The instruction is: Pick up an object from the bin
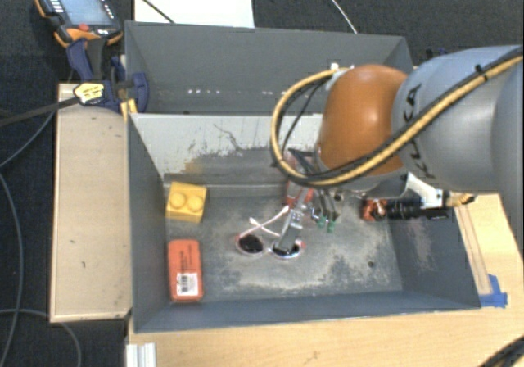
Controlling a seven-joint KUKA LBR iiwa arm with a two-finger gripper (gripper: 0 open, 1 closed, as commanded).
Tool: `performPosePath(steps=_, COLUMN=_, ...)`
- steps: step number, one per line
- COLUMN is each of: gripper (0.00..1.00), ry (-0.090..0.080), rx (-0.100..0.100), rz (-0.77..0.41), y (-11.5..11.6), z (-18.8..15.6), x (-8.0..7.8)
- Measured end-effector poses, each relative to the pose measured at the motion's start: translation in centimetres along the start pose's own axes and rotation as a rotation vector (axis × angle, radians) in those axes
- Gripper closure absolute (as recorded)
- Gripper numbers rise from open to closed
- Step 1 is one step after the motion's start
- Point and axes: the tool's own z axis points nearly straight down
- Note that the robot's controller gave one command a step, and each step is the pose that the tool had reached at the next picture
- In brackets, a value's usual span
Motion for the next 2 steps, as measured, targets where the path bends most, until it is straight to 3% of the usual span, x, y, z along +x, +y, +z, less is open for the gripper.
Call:
performPosePath(steps=1, gripper=0.0, ry=-0.002, rx=-0.001, rz=-0.291, y=0.2, z=6.1, x=0.4)
performPosePath(steps=2, gripper=1.0, ry=0.002, rx=0.0, rz=-0.049, y=1.4, z=11.3, x=0.8)
